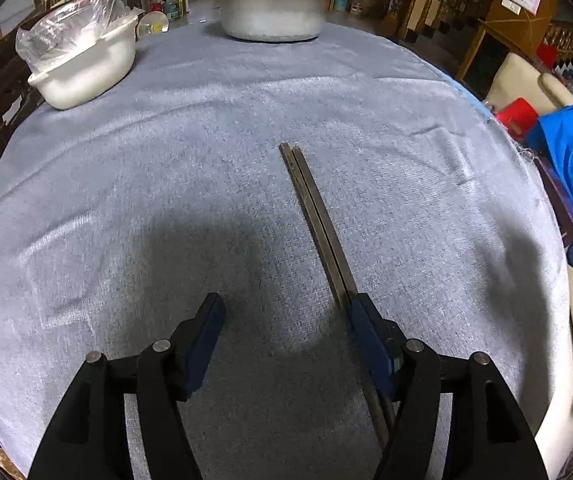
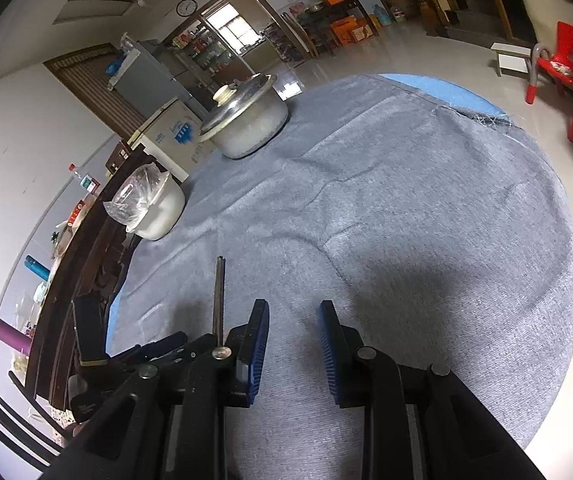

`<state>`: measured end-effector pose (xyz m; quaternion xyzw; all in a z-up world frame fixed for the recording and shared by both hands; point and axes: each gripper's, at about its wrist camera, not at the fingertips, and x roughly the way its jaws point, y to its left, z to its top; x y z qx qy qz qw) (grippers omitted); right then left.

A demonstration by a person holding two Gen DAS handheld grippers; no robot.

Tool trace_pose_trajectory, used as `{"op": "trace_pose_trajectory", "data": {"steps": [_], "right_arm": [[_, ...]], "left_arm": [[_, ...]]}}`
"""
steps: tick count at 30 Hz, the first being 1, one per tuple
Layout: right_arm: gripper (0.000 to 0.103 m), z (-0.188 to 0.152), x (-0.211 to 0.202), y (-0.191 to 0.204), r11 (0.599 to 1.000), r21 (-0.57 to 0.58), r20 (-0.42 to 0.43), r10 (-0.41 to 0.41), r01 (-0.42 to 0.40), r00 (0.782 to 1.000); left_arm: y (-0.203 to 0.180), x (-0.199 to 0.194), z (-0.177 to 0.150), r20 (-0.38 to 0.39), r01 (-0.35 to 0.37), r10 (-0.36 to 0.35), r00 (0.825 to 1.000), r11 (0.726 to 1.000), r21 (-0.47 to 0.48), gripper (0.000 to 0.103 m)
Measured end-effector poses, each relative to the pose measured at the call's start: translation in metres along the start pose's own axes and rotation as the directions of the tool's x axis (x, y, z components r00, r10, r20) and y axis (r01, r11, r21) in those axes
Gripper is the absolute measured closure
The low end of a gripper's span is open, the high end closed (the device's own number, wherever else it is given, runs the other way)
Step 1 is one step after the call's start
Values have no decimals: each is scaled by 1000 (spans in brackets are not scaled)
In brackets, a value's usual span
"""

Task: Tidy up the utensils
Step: 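Move both tools back down to the last chopsticks on the tablecloth, then grasp one dark chopstick with the left tool while the right tool grasps another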

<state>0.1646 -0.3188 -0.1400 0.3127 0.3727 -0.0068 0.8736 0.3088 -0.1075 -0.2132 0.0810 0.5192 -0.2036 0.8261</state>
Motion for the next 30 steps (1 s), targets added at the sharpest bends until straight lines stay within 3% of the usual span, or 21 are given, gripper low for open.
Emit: {"op": "trace_pose_trajectory", "data": {"steps": [6, 9, 10, 18, 21, 22, 26, 30], "right_arm": [[75, 2, -3, -5, 1000, 8, 12, -5, 5, 1000], [75, 3, -3, -9, 1000, 17, 13, -6, 6, 1000], [75, 3, -3, -10, 1000, 18, 13, -7, 6, 1000], [76, 2, 5, -12, 1000, 9, -5, -11, 11, 1000], [76, 5, 17, -8, 1000, -18, -35, -11, 10, 999], [76, 7, 23, -5, 1000, -28, -49, -5, 4, 999], [75, 18, 53, 16, 994, -91, -118, 44, -55, 992], [75, 27, 92, 39, 982, -151, -223, 81, -116, 972]], "left_arm": [[6, 1, 4, 0, -18, 18, 1000, 1000, -18, 29], [11, 4, 6, -9, -87, 87, 996, 996, -17, 29], [12, 5, 6, -4, -111, 111, 994, 994, -12, 23], [53, 7, 19, -35, -169, 165, 986, 973, -156, 24], [50, 5, 21, -16, -150, 149, 989, 981, -122, 47], [48, 4, 21, -12, -144, 143, 990, 983, -112, 60], [47, 0, 15, 7, -130, 131, 991, 985, -117, 92], [65, -14, -6, -2, -77, 79, 997, 968, -240, 96]]}}
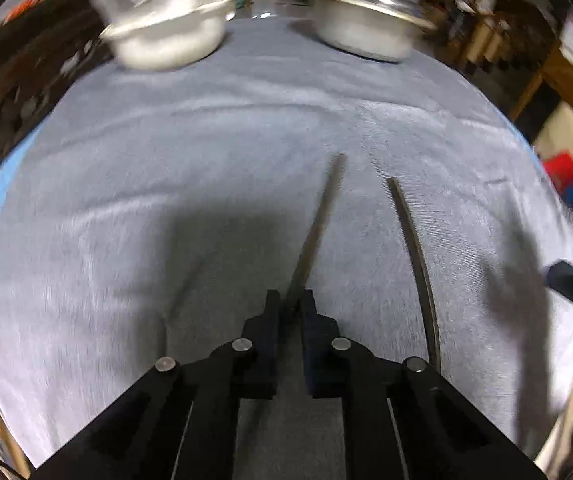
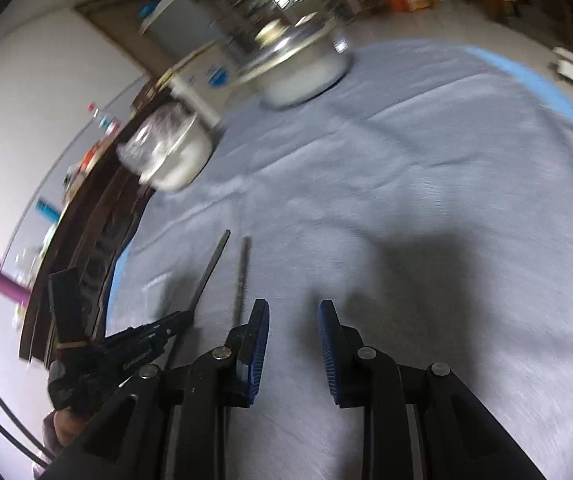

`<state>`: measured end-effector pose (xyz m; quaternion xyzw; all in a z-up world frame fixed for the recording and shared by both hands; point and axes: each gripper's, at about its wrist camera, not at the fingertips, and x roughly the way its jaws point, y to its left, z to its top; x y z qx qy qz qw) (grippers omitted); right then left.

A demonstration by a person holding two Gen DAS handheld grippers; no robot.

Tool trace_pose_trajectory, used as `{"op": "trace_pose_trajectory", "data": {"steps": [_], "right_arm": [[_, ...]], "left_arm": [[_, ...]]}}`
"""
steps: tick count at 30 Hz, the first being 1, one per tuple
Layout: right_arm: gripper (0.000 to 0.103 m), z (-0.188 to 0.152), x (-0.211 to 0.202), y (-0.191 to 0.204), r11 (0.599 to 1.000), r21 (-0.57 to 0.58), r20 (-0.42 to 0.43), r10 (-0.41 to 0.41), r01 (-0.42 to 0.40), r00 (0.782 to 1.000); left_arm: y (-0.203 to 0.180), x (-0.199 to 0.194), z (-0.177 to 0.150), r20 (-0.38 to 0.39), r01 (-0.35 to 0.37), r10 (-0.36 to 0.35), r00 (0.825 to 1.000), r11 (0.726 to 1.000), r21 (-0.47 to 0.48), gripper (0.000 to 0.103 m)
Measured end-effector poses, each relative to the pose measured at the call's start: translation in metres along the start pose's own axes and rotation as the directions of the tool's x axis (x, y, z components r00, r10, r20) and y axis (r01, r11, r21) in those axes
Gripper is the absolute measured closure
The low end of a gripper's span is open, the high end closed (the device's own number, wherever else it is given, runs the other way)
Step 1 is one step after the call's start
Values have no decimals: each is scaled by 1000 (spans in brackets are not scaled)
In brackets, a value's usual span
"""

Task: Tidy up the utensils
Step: 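Grasp one dark chopstick with the left tool while the right tool grasps another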

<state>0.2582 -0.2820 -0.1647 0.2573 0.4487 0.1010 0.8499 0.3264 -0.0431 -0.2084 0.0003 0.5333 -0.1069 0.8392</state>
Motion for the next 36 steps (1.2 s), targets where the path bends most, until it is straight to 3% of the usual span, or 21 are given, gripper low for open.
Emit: {"op": "trace_pose_trajectory", "data": {"steps": [4, 7, 10, 13, 18, 22, 24, 27, 36], "right_arm": [[75, 16, 40, 20, 998, -63, -88, -11, 5, 996], [75, 27, 64, 37, 995, -102, -142, -32, 17, 989], [72, 38, 80, 50, 991, -130, -179, -61, 38, 982], [62, 51, 93, 59, 988, -142, -215, -95, 65, 972], [61, 65, 118, 75, 970, -201, -271, -188, 136, 944], [69, 65, 139, 82, 938, -276, -308, -292, 209, 906], [82, 63, 143, 88, 916, -318, -281, -339, 246, 898], [94, 59, 144, 90, 894, -352, -239, -372, 277, 897], [96, 59, 124, 52, 920, -286, -188, -328, 268, 926]], "left_arm": [[10, -11, -19, -39, 53, -57, 998, 993, -101, 97], [17, -14, -18, -70, 104, -112, 991, 988, -110, 97], [26, -19, -2, -43, 73, -77, 996, 995, -74, 92], [31, -23, 21, -29, 50, -52, 998, 997, -55, 89], [41, -14, 43, -52, 41, -44, 998, 997, -60, 89], [49, -17, 43, -68, 58, -63, 996, 996, -70, 85], [47, -14, 47, -71, 57, -61, 996, 997, -59, 77], [43, -7, 55, -79, 55, -59, 995, 997, -46, 69], [10, 29, 74, -141, 32, -29, 990, 999, 15, 68]]}}
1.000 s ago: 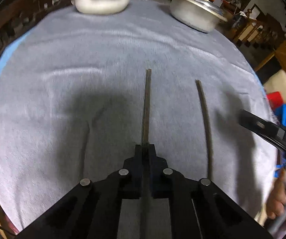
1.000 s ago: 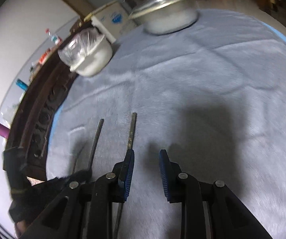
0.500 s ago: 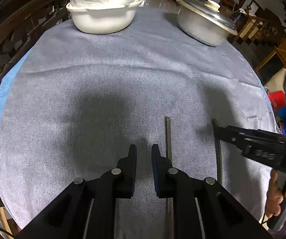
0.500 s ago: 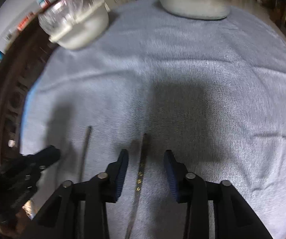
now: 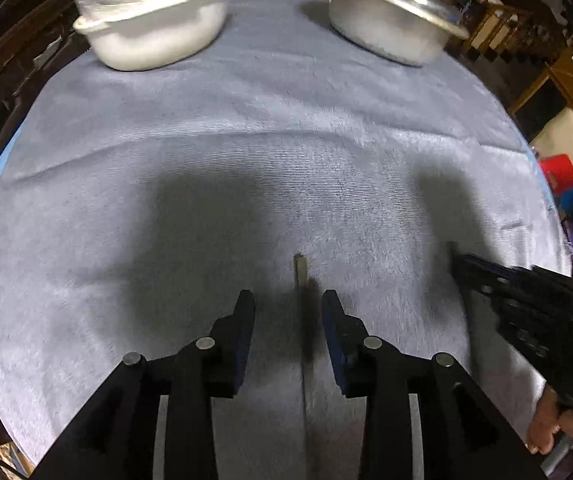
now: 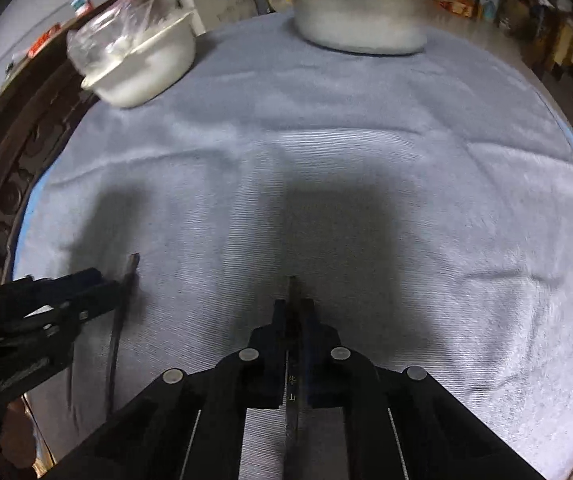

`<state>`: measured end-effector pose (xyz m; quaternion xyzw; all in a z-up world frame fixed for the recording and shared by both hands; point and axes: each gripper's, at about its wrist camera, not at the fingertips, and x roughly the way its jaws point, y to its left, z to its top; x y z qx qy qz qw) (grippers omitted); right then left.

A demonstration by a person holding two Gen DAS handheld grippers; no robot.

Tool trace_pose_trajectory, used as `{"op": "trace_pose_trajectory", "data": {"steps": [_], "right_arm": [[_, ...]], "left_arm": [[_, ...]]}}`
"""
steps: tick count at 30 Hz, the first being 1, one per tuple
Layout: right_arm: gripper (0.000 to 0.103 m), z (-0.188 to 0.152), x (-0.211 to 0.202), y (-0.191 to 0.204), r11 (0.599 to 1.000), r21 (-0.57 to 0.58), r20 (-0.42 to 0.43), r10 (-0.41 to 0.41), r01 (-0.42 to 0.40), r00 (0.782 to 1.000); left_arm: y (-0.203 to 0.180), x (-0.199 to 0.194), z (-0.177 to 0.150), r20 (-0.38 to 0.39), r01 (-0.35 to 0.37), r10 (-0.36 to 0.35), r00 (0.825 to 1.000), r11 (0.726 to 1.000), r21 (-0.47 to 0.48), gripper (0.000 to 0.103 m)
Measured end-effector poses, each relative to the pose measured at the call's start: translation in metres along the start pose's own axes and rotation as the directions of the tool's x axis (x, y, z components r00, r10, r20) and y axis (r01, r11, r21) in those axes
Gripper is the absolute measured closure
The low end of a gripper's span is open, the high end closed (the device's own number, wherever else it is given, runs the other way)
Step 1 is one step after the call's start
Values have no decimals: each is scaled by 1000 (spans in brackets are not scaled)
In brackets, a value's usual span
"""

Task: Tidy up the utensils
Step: 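Grasp one dark chopstick with the left tool while the right tool grasps another, then lift both held chopsticks and carry them toward the metal holder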

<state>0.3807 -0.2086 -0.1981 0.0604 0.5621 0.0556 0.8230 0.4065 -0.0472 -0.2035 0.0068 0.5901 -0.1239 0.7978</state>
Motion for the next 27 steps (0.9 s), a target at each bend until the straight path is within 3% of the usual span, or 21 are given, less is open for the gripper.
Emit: {"op": "trace_pose_trajectory", "data": {"steps": [4, 6, 8, 15, 21, 27], "right_arm": [[96, -4, -2, -15, 1000, 19, 12, 12, -12, 1000], [96, -6, -3, -18, 1000, 22, 24, 18, -18, 1000], [96, -6, -11, -13, 999, 17, 52, 33, -34, 998], [96, -14, -54, -19, 997, 16, 185, 69, -73, 980], [96, -33, -97, -37, 993, 56, 307, 84, -107, 948], [96, -60, -146, -50, 986, 83, 435, 92, -142, 896]], "left_arm": [[-11, 4, 7, 26, -45, 44, 999, 998, 36, 68], [-16, 5, 7, 41, -62, 60, 997, 996, 57, 79], [-20, 5, 7, 58, -86, 82, 995, 993, 78, 97], [0, -19, -6, 120, -54, 54, 991, 999, -4, 98], [19, -74, -19, 242, -54, 70, 968, 996, -74, 98], [34, -140, -34, 389, -50, 94, 916, 991, -122, 98]]}}
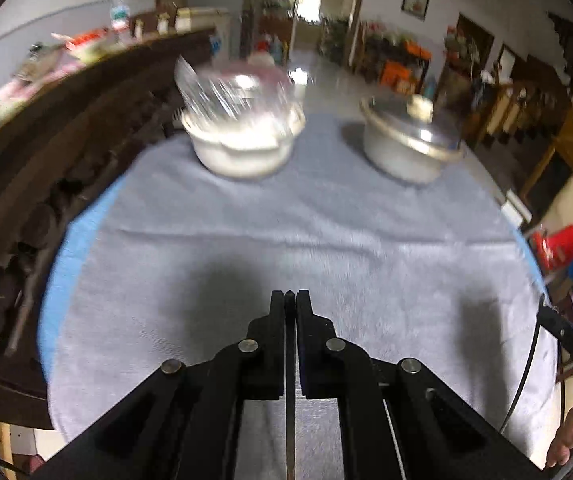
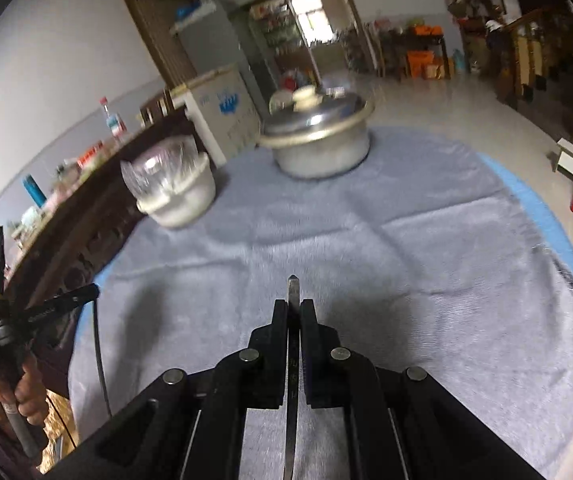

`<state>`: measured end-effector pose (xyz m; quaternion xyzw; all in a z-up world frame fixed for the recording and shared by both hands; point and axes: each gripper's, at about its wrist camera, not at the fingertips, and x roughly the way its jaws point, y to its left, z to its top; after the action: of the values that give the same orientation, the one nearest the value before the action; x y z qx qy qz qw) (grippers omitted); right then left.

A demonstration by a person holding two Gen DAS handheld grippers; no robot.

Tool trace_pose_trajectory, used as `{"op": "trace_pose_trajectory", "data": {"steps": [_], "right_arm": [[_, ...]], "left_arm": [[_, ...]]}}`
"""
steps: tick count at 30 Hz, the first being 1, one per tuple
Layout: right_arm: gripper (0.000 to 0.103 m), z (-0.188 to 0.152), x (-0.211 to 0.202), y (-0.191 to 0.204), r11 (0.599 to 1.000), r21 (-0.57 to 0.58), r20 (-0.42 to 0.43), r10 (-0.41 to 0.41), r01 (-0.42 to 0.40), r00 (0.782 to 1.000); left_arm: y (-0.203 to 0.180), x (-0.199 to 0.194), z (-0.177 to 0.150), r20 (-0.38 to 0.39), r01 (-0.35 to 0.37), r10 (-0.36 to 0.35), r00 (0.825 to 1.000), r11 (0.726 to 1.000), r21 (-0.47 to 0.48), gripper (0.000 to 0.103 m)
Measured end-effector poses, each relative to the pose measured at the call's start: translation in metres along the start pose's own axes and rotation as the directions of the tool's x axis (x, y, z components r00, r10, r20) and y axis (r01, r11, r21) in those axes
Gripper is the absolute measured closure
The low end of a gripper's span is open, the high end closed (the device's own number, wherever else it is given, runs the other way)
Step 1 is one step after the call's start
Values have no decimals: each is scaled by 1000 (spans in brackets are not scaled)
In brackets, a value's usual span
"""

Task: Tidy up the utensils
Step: 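Lift both held chopsticks and carry them toward the metal holder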

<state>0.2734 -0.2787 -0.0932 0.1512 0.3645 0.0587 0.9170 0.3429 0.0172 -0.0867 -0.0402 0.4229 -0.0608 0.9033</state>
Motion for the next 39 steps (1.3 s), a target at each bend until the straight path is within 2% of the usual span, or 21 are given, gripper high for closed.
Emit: {"op": "trace_pose_trajectory", "data": {"steps": [9, 17, 22, 31, 39], "right_arm": [[96, -13, -77, -1, 999, 34, 170, -7, 1, 985], [96, -33, -132, 12, 1000, 22, 281, -18, 12, 959], [96, -46, -154, 19, 1000, 12, 316, -12, 9, 949], [96, -53, -176, 26, 1000, 0, 340, -2, 2, 940], [96, -55, -191, 34, 1000, -25, 378, -4, 15, 926]], "left_arm": [[19, -76, -6, 139, 31, -24, 990, 998, -47, 98], [18, -133, -26, 233, 91, -77, 970, 994, -53, 98], [18, -159, -38, 279, 109, -91, 956, 993, -50, 98], [19, -179, -46, 300, 122, -100, 949, 991, -55, 98], [11, -191, -55, 318, 85, -73, 945, 996, -23, 98]]}}
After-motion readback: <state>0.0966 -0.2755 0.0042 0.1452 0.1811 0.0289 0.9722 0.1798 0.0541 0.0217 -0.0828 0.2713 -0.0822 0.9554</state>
